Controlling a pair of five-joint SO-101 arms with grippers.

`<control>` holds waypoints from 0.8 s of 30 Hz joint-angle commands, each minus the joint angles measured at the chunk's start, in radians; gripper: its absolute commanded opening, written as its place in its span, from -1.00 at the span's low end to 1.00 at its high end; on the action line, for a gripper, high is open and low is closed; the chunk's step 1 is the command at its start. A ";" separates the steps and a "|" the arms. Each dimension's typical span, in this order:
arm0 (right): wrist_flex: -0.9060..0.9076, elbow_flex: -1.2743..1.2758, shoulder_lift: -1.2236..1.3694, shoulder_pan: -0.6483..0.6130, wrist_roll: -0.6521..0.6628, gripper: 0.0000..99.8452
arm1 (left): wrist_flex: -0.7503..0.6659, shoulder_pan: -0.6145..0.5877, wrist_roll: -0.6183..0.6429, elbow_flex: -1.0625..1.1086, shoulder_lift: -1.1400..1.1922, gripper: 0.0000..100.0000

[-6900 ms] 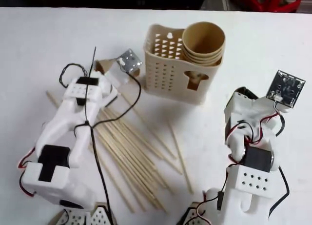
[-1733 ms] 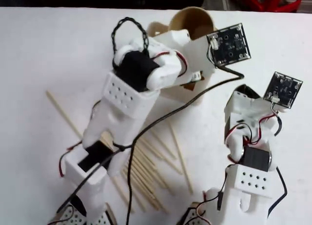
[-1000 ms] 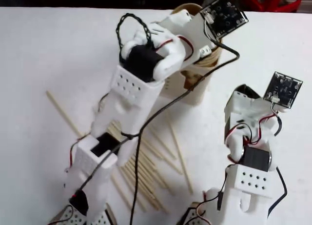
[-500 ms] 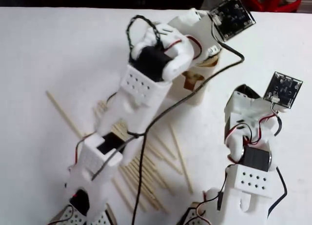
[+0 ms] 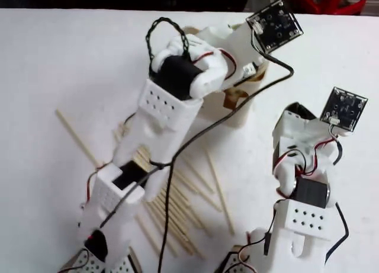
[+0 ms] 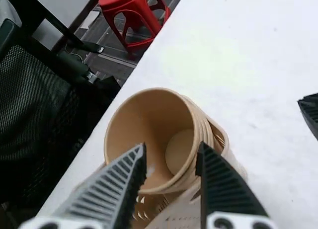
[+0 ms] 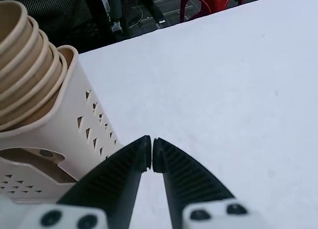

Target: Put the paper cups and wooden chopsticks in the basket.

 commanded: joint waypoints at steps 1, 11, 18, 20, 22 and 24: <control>-0.019 -0.008 -0.013 -0.001 0.009 -0.96 | 0.051 -0.016 0.006 -0.026 -0.045 -0.65; -0.019 -0.008 -0.013 -0.001 0.009 -0.96 | 0.055 -0.015 0.014 -0.037 0.157 -0.66; -0.019 -0.008 -0.013 -0.001 0.009 -0.96 | 0.055 0.022 0.014 -0.026 0.168 -0.72; -0.019 -0.008 -0.013 -0.001 0.009 -0.96 | 0.063 0.025 0.014 -0.026 0.171 -0.72; -0.019 -0.008 -0.013 -0.001 0.009 -0.96 | 0.069 0.025 0.014 -0.026 0.173 -0.72; -0.019 -0.008 -0.013 -0.001 0.009 -0.96 | 0.069 0.024 0.014 -0.028 0.193 -0.72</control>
